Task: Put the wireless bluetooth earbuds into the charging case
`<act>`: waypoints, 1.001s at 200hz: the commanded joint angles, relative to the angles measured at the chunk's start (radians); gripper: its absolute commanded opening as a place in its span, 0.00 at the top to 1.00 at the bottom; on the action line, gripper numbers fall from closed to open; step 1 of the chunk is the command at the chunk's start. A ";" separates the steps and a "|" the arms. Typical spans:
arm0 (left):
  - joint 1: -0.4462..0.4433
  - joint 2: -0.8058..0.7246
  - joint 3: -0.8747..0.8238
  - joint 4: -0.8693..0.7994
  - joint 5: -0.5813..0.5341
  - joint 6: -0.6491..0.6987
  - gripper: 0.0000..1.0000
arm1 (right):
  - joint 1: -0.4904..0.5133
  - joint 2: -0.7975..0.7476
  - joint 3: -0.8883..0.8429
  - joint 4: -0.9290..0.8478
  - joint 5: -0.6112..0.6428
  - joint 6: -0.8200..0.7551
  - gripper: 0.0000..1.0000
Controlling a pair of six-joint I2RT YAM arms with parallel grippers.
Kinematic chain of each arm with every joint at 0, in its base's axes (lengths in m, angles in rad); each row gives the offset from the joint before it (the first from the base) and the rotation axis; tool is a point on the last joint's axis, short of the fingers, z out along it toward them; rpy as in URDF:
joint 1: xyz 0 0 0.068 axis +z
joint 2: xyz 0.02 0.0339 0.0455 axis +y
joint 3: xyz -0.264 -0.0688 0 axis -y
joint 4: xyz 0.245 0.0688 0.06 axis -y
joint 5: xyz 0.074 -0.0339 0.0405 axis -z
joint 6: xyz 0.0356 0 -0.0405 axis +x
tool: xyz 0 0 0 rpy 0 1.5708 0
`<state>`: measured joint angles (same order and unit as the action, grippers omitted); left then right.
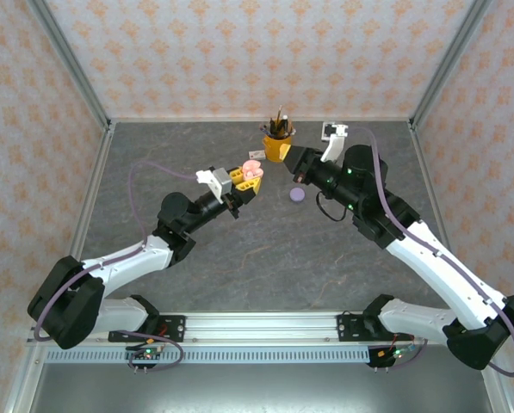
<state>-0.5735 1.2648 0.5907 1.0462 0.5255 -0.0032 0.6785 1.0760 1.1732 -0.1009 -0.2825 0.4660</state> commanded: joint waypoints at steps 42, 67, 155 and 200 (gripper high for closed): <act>-0.004 -0.003 0.058 0.071 0.039 -0.023 1.00 | -0.004 -0.014 -0.115 0.280 -0.169 -0.027 0.87; -0.008 0.002 0.064 0.069 0.044 -0.023 1.00 | -0.004 -0.006 -0.132 0.321 -0.207 -0.034 0.87; -0.016 0.011 0.079 0.063 0.043 -0.020 1.00 | -0.004 0.067 -0.130 0.368 -0.291 -0.026 0.87; -0.016 0.001 0.075 0.063 0.039 -0.016 1.00 | -0.003 0.086 -0.139 0.369 -0.293 -0.025 0.87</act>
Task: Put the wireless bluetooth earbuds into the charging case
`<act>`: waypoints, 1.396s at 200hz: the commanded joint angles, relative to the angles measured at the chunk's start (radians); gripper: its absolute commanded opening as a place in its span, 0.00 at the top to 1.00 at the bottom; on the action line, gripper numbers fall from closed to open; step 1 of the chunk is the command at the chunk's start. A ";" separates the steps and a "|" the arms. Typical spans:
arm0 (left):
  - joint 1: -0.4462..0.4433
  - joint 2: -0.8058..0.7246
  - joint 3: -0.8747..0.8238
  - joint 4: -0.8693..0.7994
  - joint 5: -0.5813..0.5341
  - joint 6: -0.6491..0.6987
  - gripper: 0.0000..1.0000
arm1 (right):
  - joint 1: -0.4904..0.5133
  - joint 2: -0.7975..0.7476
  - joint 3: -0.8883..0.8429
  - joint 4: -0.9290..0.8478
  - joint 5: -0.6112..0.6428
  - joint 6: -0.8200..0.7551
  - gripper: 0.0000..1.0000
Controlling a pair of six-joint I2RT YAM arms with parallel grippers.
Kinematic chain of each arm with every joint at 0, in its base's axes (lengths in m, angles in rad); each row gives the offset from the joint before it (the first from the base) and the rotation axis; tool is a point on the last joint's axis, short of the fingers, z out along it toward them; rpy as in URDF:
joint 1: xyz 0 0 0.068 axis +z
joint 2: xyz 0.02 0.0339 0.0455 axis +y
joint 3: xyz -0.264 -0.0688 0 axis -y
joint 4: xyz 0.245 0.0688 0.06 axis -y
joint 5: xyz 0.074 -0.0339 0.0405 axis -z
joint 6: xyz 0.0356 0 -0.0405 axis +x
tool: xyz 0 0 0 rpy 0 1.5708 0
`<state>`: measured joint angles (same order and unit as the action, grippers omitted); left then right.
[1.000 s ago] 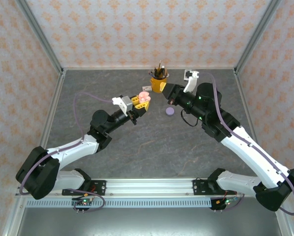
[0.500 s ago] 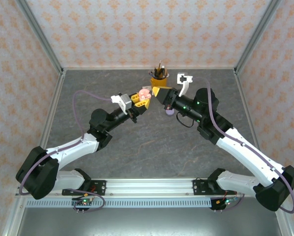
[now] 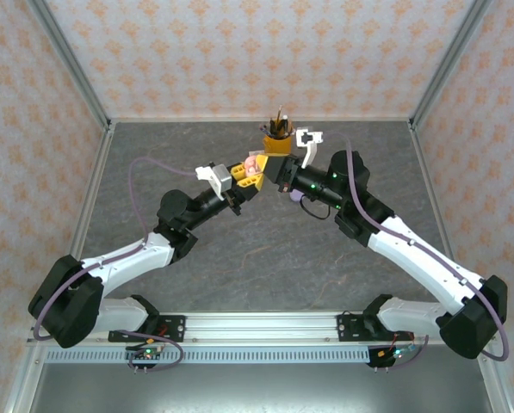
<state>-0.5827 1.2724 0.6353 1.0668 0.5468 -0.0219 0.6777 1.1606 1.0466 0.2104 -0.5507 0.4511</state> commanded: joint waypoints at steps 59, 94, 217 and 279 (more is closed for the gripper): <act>-0.007 -0.012 0.028 0.036 0.016 0.007 1.00 | -0.003 -0.010 -0.020 0.026 0.006 -0.037 0.88; -0.008 -0.012 0.028 0.035 0.018 0.006 1.00 | -0.002 -0.028 -0.020 -0.005 0.034 -0.061 0.88; -0.009 -0.029 0.027 0.024 0.007 0.012 1.00 | -0.003 -0.029 -0.008 -0.094 -0.050 -0.144 0.91; -0.008 -0.032 0.029 0.026 0.004 0.011 1.00 | -0.003 -0.019 -0.006 -0.172 -0.046 -0.188 0.86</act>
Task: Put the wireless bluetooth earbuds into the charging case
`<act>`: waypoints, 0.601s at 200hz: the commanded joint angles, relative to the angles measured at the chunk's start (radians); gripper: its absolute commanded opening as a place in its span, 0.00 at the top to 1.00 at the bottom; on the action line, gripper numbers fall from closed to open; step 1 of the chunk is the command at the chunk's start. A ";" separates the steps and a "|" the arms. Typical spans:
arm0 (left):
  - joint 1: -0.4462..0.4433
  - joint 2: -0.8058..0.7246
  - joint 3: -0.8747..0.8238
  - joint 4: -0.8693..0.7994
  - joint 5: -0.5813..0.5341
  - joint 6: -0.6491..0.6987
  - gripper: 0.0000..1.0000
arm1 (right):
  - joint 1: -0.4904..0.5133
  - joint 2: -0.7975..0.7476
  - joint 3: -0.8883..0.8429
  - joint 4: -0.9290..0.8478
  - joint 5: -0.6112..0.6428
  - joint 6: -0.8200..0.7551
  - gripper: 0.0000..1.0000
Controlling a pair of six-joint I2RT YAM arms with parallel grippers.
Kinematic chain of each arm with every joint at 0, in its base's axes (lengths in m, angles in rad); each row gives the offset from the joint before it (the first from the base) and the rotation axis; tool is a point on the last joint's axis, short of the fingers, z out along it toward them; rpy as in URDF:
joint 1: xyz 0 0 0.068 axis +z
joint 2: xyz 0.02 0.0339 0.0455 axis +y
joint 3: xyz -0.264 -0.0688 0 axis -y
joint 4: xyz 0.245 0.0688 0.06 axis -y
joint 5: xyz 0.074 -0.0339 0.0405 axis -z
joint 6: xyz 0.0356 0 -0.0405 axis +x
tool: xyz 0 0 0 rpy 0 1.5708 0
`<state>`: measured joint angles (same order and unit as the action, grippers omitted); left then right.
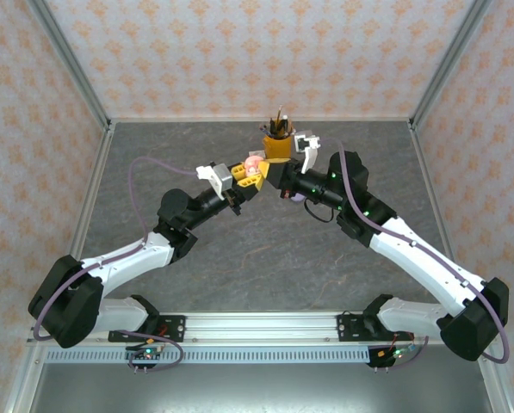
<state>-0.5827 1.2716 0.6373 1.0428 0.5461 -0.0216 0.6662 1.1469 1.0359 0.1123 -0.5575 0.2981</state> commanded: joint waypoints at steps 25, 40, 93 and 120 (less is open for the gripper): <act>-0.008 -0.025 0.026 0.049 0.003 0.010 1.00 | 0.009 -0.015 0.006 -0.077 0.006 -0.024 0.74; -0.009 -0.021 0.027 0.046 0.003 0.009 1.00 | 0.009 -0.033 0.013 -0.086 0.032 -0.020 0.66; -0.009 0.005 0.022 0.054 0.002 0.006 1.00 | 0.009 -0.131 0.071 -0.166 0.065 -0.021 0.48; -0.009 0.025 0.019 0.045 0.003 0.013 1.00 | 0.009 -0.136 0.139 -0.279 0.165 -0.011 0.46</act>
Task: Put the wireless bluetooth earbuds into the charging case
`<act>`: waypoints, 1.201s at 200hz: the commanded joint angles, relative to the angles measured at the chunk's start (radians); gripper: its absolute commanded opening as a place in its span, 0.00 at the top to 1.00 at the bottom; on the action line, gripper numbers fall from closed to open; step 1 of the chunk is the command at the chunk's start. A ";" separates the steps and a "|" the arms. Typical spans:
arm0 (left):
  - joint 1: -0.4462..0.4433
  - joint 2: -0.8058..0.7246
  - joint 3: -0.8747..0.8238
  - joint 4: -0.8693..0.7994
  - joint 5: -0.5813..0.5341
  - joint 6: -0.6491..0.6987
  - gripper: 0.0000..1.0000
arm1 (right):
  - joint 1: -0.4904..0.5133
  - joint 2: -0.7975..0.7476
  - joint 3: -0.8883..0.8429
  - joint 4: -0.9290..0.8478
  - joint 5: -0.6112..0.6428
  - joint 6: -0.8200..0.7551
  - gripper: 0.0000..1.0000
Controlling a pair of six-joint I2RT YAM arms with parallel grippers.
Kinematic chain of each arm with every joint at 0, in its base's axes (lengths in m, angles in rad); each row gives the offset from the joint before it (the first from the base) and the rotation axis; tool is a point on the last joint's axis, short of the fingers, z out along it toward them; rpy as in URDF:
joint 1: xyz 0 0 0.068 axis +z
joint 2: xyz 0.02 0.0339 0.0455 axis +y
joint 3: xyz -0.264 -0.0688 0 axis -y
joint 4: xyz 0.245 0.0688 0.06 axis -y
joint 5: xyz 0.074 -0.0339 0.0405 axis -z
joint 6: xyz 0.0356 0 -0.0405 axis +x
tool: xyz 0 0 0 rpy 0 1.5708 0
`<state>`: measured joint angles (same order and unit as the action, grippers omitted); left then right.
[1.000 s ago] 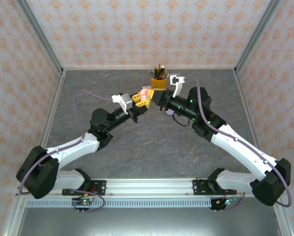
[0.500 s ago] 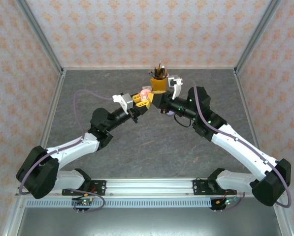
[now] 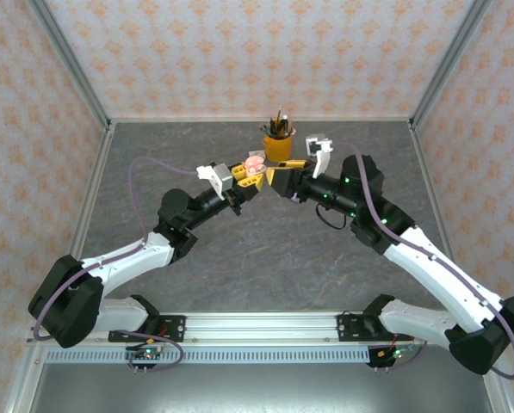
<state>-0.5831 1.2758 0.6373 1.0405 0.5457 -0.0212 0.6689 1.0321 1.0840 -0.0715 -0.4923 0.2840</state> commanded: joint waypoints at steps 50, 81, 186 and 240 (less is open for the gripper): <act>-0.018 0.074 0.023 -0.002 0.051 0.034 1.00 | 0.006 0.212 0.409 -0.512 0.279 0.021 0.50; -0.033 0.103 0.039 -0.045 0.083 0.059 1.00 | -0.005 0.389 0.606 -0.689 0.281 0.026 0.54; -0.040 0.162 0.065 -0.041 0.078 0.061 1.00 | -0.101 0.688 0.824 -0.885 0.084 0.056 0.70; -0.040 0.210 0.097 -0.033 0.034 0.048 1.00 | -0.093 0.572 0.653 -0.851 0.053 0.057 0.76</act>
<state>-0.6155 1.4696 0.6914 0.9760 0.6117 0.0269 0.5667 1.6958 1.8076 -0.9127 -0.4137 0.3397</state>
